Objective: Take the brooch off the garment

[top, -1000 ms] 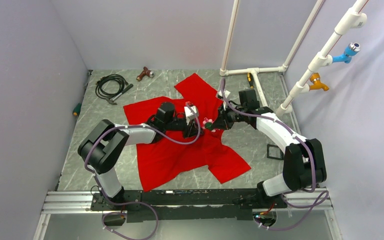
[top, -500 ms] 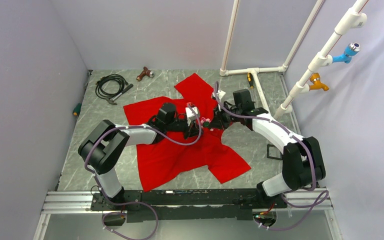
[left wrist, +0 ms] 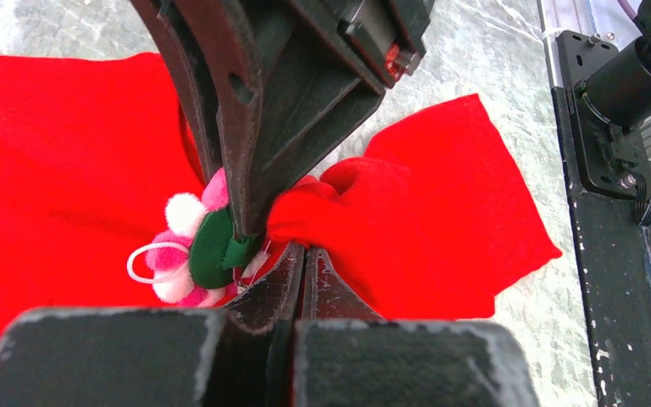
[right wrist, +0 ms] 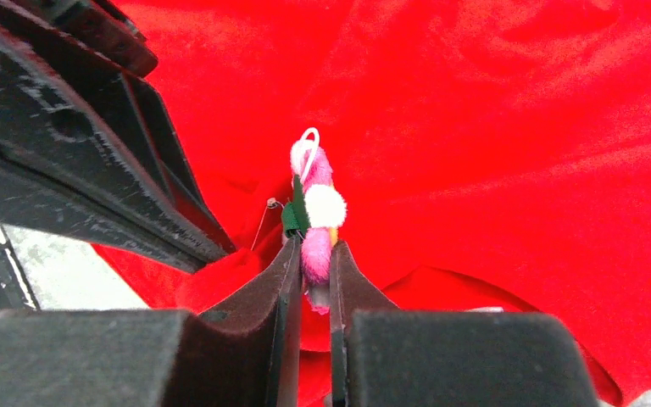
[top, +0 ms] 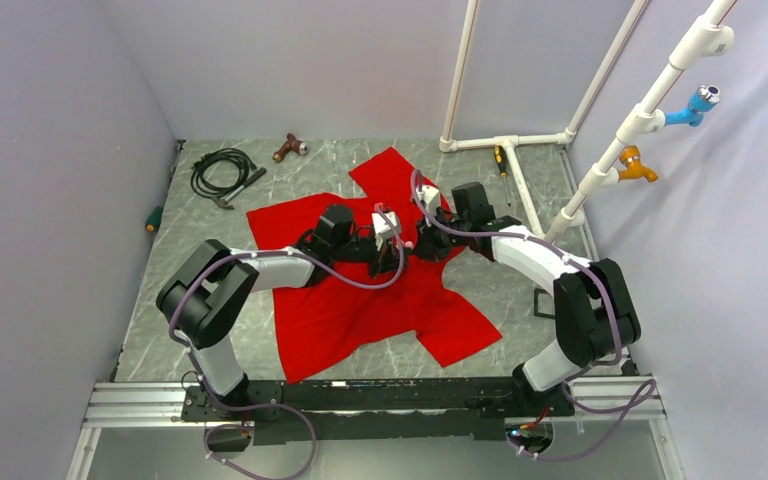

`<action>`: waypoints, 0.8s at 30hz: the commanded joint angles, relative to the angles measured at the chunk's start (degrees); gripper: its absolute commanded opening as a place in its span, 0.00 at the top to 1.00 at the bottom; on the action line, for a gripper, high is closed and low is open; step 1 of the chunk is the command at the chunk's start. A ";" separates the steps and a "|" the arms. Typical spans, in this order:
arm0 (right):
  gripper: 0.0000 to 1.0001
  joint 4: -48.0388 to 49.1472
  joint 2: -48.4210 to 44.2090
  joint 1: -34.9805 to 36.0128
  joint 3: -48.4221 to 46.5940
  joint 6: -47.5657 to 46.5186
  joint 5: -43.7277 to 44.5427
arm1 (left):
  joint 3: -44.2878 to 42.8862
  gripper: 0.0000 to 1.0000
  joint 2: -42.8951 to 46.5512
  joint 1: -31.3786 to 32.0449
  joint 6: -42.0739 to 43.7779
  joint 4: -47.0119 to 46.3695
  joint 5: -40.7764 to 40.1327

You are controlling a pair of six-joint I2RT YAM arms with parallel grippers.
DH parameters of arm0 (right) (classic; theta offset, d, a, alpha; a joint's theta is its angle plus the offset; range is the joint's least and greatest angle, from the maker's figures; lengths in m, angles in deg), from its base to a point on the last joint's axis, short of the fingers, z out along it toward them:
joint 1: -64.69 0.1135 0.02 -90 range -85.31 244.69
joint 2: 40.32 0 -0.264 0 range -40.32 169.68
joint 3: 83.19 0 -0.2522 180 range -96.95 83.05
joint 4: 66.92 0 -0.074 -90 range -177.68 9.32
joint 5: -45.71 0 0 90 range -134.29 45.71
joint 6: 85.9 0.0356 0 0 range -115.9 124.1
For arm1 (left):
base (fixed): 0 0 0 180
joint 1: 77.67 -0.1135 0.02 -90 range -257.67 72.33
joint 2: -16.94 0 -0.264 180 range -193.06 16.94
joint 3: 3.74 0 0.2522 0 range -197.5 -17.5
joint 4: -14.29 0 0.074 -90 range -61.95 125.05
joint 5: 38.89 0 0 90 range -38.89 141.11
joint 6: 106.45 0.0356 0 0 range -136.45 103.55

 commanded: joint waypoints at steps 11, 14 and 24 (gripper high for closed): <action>1.00 4.52 6.29 0.66 -5.45 2.43 1.09 | -1.36 1.00 2.81 1.08 2.50 0.55 2.40; 1.00 4.46 6.98 0.66 -6.47 2.52 0.97 | -1.05 1.00 2.84 1.13 2.46 0.61 2.27; 1.00 2.06 9.63 0.08 -10.67 2.44 1.40 | 0.42 1.00 3.60 1.06 3.44 1.02 1.54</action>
